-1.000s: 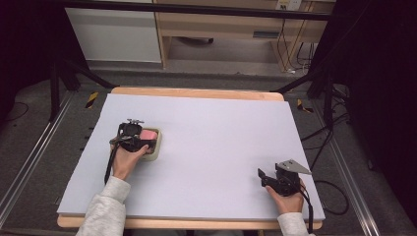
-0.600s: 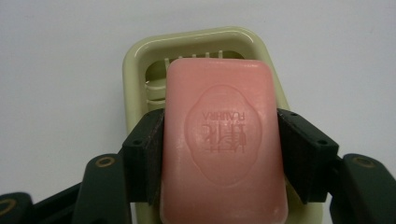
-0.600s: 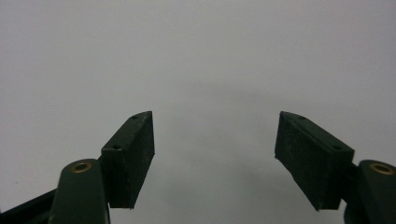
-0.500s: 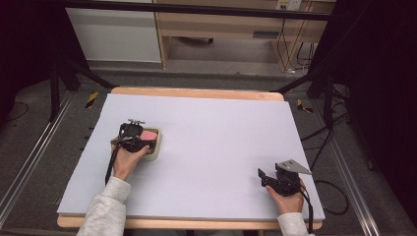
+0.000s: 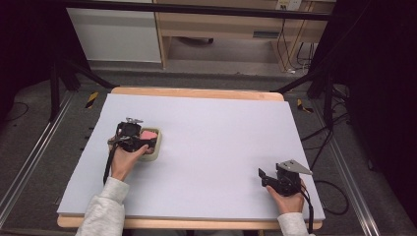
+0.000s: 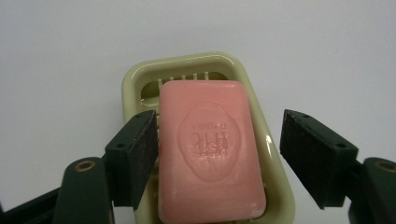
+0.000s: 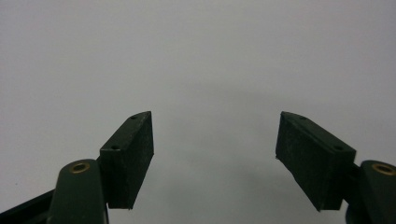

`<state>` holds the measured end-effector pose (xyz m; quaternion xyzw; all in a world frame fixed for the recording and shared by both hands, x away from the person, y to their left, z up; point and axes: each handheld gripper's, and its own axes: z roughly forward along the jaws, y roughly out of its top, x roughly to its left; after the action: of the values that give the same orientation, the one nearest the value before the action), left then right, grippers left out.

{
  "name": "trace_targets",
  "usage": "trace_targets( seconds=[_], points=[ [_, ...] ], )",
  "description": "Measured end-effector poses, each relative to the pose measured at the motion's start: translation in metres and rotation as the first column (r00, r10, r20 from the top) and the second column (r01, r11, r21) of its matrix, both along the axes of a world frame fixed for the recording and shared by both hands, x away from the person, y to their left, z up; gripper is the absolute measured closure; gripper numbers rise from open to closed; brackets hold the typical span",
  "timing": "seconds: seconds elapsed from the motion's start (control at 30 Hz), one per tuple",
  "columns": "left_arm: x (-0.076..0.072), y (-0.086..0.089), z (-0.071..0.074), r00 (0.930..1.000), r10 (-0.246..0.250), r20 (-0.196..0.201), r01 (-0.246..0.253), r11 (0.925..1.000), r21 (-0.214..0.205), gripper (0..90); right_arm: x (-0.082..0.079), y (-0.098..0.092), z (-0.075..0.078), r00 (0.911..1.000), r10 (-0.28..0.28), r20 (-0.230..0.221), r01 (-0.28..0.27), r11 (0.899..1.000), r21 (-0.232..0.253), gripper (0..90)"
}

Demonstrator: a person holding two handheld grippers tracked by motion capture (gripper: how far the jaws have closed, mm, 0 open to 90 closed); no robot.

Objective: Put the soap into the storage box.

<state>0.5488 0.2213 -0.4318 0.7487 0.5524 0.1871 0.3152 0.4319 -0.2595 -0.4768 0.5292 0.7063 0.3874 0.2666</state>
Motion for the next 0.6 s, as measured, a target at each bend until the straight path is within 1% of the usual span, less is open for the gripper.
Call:
trace_targets(
  seconds=[0.13, 0.17, 0.23, 0.33, 0.4, 0.53, 0.6],
  points=[
    [-0.005, 0.002, 0.004, 0.9997, -0.01, 0.024, 0.01, 0.9999, -0.002, 24.3, 0.0, -0.001, 0.0, 1.0, -0.006, 0.004, 0.006, 1.0, 0.004, 27.4],
    [-0.007, 0.003, 0.006, 0.9994, -0.014, 0.031, 0.014, 0.9999, -0.001, 24.2, 0.0, -0.002, 0.0, 1.0, -0.008, 0.001, 0.008, 1.0, 0.012, 27.2],
    [-0.011, 0.005, 0.008, 0.999, -0.016, 0.041, 0.016, 0.9999, -0.002, 24.1, 0.0, -0.002, 0.0, 0.9999, -0.011, 0.004, 0.011, 1.0, 0.013, 27.1],
    [-0.019, 0.009, 0.012, 0.9982, -0.021, 0.055, 0.023, 0.9994, -0.024, 23.7, 0.0, -0.003, 0.0, 0.9999, -0.013, 0.006, 0.013, 1.0, 0.012, 26.7],
    [-0.024, 0.013, 0.013, 0.9978, -0.026, 0.061, 0.028, 0.9991, -0.031, 23.7, -0.001, -0.003, 0.0, 0.9999, -0.015, 0.005, 0.014, 1.0, 0.012, 26.5],
    [-0.035, 0.022, 0.017, 0.9956, -0.022, 0.091, 0.027, 0.9982, -0.054, 24.2, -0.001, -0.003, 0.0, 0.9998, -0.018, 0.005, 0.018, 1.0, 0.013, 26.3],
    [-0.041, 0.026, 0.018, 0.9936, -0.019, 0.111, 0.025, 0.9982, -0.055, 25.0, -0.001, -0.004, 0.0, 0.9998, -0.018, 0.004, 0.018, 1.0, 0.015, 26.3]
  ],
)
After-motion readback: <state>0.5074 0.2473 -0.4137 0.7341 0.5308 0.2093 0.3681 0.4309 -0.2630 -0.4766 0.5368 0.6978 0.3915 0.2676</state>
